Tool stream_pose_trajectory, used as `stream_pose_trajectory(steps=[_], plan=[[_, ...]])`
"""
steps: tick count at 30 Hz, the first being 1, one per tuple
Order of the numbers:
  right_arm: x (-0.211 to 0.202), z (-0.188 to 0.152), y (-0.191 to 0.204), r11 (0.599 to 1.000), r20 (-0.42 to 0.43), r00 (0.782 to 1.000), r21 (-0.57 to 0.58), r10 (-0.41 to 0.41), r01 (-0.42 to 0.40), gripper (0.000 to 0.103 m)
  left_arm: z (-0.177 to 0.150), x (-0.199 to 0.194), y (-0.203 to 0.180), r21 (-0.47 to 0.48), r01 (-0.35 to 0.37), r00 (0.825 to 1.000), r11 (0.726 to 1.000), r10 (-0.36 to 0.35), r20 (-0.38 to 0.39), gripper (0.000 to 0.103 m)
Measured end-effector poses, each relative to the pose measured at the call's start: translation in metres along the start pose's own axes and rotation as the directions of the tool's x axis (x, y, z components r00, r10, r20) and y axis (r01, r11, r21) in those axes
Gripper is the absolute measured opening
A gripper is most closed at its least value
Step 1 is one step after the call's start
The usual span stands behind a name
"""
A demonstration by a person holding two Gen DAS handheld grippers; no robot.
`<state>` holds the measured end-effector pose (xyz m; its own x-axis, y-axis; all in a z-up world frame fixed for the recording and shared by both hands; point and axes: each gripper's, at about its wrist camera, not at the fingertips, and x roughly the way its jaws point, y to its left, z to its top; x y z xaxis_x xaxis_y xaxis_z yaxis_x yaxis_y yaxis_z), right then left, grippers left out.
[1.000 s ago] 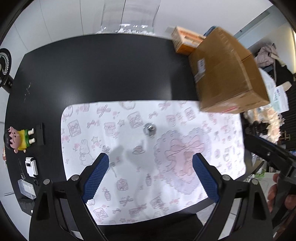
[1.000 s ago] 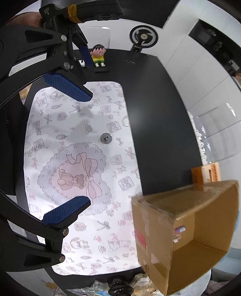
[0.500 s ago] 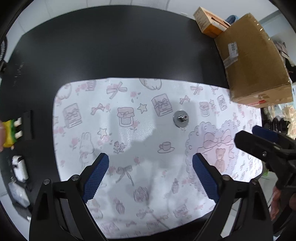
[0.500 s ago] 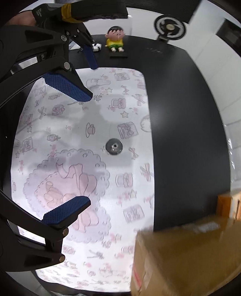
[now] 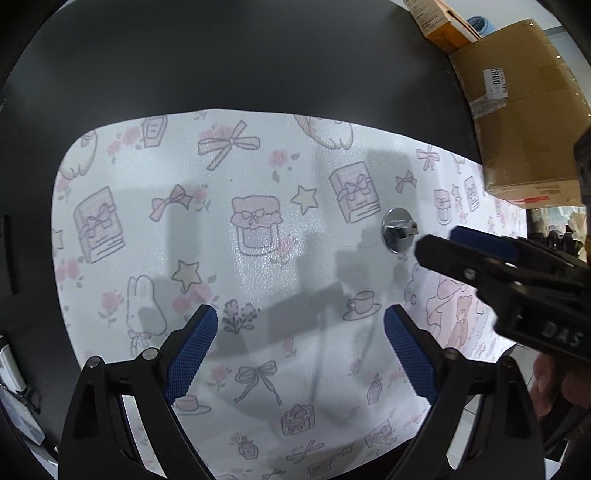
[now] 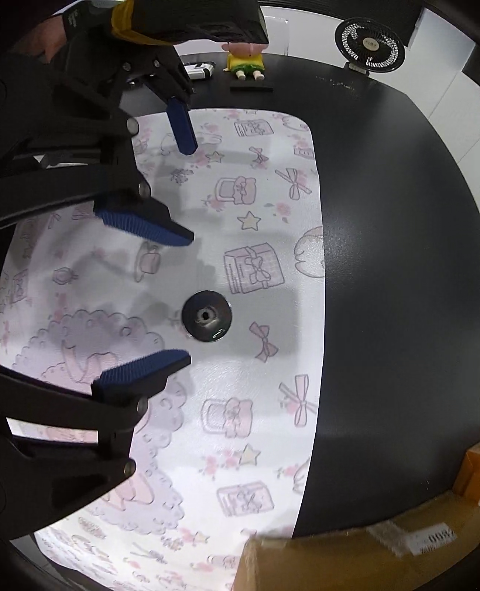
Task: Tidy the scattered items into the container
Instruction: 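Grasp the metal cap with the right tool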
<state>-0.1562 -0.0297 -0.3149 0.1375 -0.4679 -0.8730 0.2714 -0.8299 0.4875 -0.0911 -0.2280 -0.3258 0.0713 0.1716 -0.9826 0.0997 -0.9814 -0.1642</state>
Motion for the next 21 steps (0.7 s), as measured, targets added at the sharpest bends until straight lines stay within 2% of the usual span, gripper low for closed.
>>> stream_pose_trajectory(steps=[4, 5, 7, 16, 18, 19, 21], plan=[[0.014, 0.008, 0.004, 0.999, -0.026, 0.999, -0.045, -0.030, 0.029, 0.041, 0.004, 0.008, 0.002, -0.012, 0.021, 1.000, 1.000, -0.021, -0.017, 0.091], [0.018, 0.009, 0.004, 0.998, -0.035, 0.999, -0.048, -0.031, 0.029, 0.033, 0.005, 0.009, 0.002, -0.018, 0.027, 0.999, 0.999, -0.028, -0.016, 0.091], [0.025, 0.011, 0.004, 0.997, -0.057, 0.997, -0.057, -0.047, 0.044, 0.026, 0.007, 0.011, 0.002, -0.030, 0.041, 0.999, 0.999, -0.041, -0.015, 0.091], [0.036, 0.016, 0.001, 0.997, -0.075, 0.996, -0.064, -0.049, 0.044, 0.026, 0.013, 0.014, -0.001, -0.037, 0.050, 0.998, 0.998, -0.051, -0.021, 0.091], [0.037, 0.017, 0.003, 0.995, -0.078, 0.995, -0.078, -0.062, 0.056, 0.022, 0.013, 0.015, -0.001, -0.038, 0.049, 0.998, 0.998, -0.050, -0.023, 0.091], [0.038, 0.017, 0.004, 0.995, -0.082, 0.995, -0.085, -0.065, 0.058, 0.016, 0.014, 0.015, -0.001, -0.037, 0.049, 0.998, 0.998, -0.050, -0.023, 0.091], [0.040, 0.017, 0.007, 0.995, -0.086, 0.995, -0.088, -0.058, 0.050, 0.014, 0.014, 0.015, -0.002, -0.031, 0.046, 0.999, 0.998, -0.046, -0.025, 0.091]])
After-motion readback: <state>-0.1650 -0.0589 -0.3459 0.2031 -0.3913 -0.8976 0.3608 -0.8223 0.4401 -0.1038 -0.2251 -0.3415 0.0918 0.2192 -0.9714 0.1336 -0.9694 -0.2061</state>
